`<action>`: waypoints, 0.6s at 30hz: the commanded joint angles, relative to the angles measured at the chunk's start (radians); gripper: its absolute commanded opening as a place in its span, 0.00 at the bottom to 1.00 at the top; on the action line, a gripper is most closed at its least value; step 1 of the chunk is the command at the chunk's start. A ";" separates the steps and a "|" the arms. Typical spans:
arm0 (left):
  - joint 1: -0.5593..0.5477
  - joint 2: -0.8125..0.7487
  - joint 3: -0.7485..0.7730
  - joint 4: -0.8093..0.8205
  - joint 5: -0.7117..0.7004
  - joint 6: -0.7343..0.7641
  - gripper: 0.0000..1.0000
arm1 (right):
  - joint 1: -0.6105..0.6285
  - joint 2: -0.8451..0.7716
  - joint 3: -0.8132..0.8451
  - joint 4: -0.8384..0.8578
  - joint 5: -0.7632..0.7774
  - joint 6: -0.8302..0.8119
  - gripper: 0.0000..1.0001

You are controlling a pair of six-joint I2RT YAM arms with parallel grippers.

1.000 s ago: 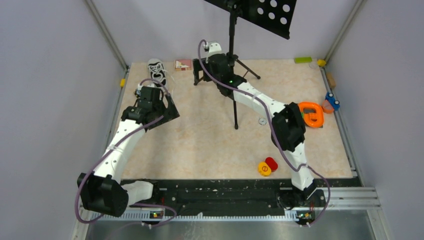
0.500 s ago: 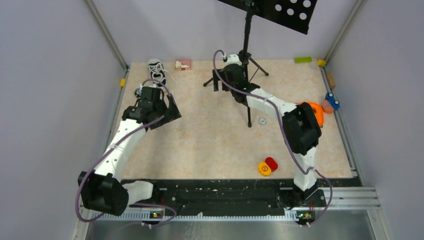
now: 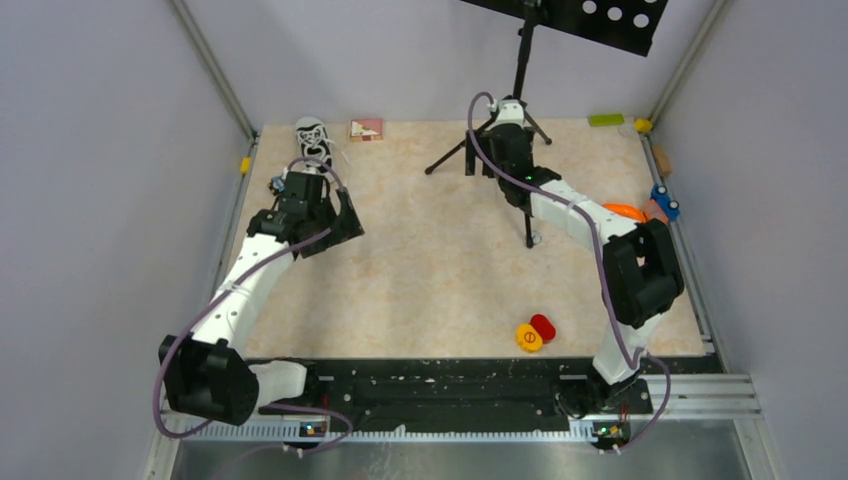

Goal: Tie the shoes
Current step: Move the distractor to the center of the board.

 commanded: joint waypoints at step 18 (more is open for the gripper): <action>0.235 0.526 0.559 -0.011 -0.103 -0.009 0.49 | 0.003 -0.244 -0.117 -0.143 -0.229 0.037 0.99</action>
